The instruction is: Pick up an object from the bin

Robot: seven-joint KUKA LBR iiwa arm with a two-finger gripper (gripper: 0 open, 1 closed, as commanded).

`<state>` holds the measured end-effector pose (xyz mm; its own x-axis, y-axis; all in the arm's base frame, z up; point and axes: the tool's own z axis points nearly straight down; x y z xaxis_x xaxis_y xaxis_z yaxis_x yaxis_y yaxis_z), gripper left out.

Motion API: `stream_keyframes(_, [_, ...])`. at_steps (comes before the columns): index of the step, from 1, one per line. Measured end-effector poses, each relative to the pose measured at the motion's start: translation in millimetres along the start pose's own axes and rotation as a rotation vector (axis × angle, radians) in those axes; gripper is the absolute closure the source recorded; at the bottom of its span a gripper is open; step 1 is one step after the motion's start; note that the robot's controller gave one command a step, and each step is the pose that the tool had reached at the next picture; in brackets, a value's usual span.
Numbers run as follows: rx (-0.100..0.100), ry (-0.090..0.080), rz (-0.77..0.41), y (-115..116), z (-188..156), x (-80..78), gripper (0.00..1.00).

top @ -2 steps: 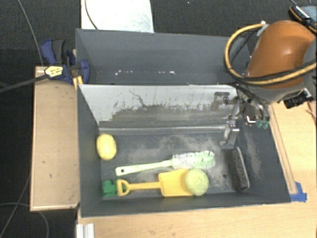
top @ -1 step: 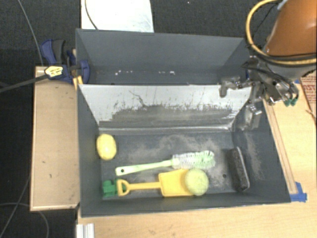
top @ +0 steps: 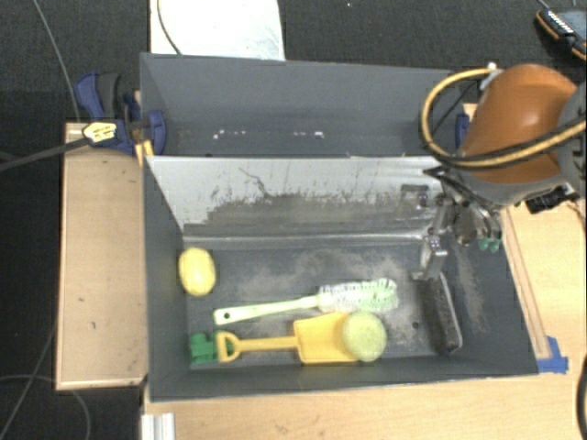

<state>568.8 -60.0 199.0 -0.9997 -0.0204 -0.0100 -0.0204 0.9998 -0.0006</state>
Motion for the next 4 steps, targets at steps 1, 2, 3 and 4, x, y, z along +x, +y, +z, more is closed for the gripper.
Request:
stream_keyframes(1, [0.001, -0.004, -0.104, 2, 18, -0.7, 0.0])
stream_keyframes(2, [-0.001, 0.005, 0.04, -19, 74, 19.4, 0.0])
stream_keyframes(3, [0.001, -0.012, -0.077, -5, 71, 17.3, 0.0])
stream_keyframes(4, [-0.002, 0.01, 0.022, 4, 131, 63.3, 0.0])
